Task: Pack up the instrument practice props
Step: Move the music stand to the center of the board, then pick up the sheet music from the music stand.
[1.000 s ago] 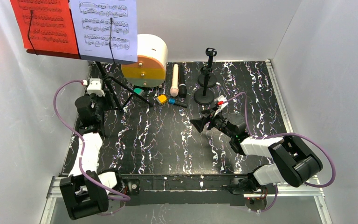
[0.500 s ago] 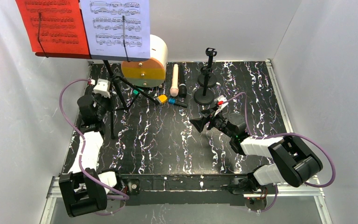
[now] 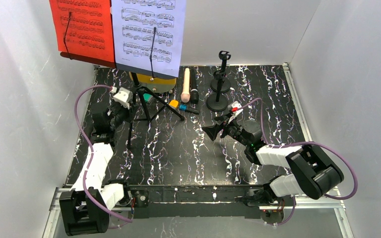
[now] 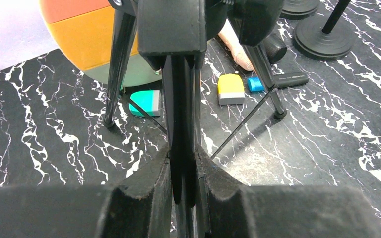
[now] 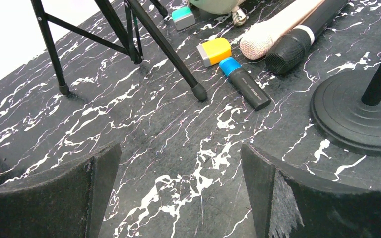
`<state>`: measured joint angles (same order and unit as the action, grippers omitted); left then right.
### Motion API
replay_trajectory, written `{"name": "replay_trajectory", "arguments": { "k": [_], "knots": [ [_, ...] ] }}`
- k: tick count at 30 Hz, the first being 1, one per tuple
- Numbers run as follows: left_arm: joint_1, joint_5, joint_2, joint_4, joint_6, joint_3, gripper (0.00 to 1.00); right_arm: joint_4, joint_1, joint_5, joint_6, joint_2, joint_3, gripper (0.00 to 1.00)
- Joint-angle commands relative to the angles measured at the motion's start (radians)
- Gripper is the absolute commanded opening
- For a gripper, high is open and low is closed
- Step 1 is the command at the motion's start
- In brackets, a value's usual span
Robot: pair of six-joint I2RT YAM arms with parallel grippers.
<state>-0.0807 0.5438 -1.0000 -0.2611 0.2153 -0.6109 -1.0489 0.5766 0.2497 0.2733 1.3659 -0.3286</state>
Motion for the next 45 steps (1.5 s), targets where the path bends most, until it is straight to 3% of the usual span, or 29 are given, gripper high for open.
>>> {"name": "replay_trajectory", "arguments": {
  "k": [1,7,14,18,21,23,27,32,36,38,45],
  "knots": [
    [0.066,0.072,-0.02,0.051,-0.01,-0.016,0.0,-0.027,0.003,-0.01,-0.017,-0.047,0.0,0.99],
    [0.162,-0.039,0.004,0.007,-0.095,0.003,0.0,0.101,0.002,-0.028,0.009,-0.09,-0.057,0.99],
    [0.27,-0.125,0.005,-0.027,-0.148,0.015,0.0,0.494,0.002,-0.111,0.112,-0.168,-0.187,0.99],
    [0.29,-0.192,0.007,-0.035,-0.196,0.012,0.01,0.694,0.002,-0.24,0.242,-0.268,-0.235,0.99],
    [0.296,-0.232,0.01,-0.016,-0.209,-0.001,0.08,0.753,0.002,-0.339,0.258,-0.361,-0.23,0.99],
    [0.298,-0.264,0.021,0.01,-0.258,-0.018,0.18,0.746,0.002,-0.251,0.15,-0.439,-0.22,0.99],
    [0.297,-0.306,0.043,0.088,-0.275,-0.068,0.38,0.79,0.002,-0.239,0.163,-0.556,-0.257,0.99],
    [0.298,-0.393,0.094,0.218,-0.292,-0.131,0.65,1.029,0.001,-0.282,0.146,-0.541,-0.489,0.99],
    [0.297,-0.417,0.139,0.372,-0.344,-0.22,0.83,1.129,0.002,-0.218,0.139,-0.498,-0.643,0.99],
    [0.297,-0.403,0.152,0.439,-0.366,-0.271,0.97,1.155,0.002,-0.18,0.129,-0.474,-0.714,0.99],
    [0.297,-0.298,0.142,0.635,-0.416,-0.483,0.96,1.278,0.003,-0.072,0.04,-0.315,-1.055,0.99]
  ]
}}
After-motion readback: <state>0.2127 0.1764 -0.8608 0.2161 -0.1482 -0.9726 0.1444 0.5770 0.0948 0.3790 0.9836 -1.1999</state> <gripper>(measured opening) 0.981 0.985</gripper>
